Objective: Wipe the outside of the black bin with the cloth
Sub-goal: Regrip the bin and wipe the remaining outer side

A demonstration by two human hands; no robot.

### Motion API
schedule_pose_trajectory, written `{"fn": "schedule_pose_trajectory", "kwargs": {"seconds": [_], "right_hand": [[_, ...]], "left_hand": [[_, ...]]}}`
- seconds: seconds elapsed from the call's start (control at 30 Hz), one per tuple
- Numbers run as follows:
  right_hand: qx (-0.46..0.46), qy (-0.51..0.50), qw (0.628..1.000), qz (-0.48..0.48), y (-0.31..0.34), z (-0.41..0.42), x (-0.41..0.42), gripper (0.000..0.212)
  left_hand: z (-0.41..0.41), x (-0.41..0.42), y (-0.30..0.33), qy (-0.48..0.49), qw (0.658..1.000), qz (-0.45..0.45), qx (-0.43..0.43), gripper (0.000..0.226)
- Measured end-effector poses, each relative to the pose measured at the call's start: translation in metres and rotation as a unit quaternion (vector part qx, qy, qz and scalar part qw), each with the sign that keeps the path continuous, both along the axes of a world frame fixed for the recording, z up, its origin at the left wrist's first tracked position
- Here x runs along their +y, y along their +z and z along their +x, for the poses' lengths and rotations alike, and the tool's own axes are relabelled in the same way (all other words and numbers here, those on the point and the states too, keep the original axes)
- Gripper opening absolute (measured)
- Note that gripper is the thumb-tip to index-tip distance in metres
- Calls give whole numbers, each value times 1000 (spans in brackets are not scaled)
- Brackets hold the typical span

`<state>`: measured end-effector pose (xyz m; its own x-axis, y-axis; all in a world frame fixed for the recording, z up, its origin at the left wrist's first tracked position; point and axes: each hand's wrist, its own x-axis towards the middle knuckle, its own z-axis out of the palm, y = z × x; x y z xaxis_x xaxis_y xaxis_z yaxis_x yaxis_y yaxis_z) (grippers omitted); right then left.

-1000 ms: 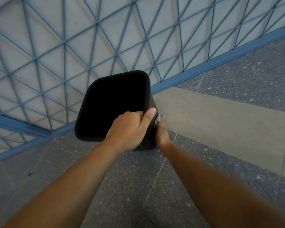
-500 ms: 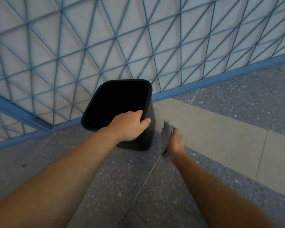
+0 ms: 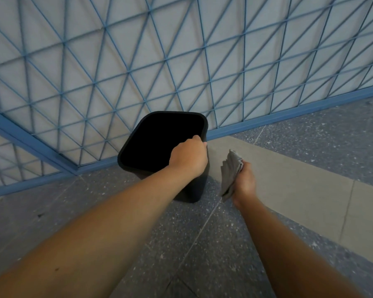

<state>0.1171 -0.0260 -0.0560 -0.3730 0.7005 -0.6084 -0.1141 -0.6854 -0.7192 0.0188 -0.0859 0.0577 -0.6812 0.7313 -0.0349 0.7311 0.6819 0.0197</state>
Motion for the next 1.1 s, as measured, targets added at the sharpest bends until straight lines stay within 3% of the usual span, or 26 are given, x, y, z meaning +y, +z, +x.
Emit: {"fn": "schedule_pose_trajectory", "kwargs": {"seconds": [0.1, 0.23, 0.43, 0.67, 0.93, 1.1], "right_hand": [[-6, -7, 1000, 24, 10, -2, 2, 34], [4, -17, 1000, 15, 4, -2, 8, 45], [9, -33, 999, 31, 1, 1, 8, 41], [-5, -12, 999, 45, 11, 1, 6, 38], [-34, 18, 999, 25, 15, -11, -8, 53], [-39, 5, 999, 16, 6, -8, -8, 53]], "left_hand": [[-6, -21, 1, -80, 995, -39, 52, 35], [-28, -49, 13, -204, 972, -86, 83, 36], [-66, -87, 16, -294, 944, -84, 126, 46], [-96, -125, 12, -288, 949, -84, 96, 57], [-102, -133, 12, -267, 963, -32, 34, 42], [-79, -93, 20, -248, 967, -57, -28, 71]]}}
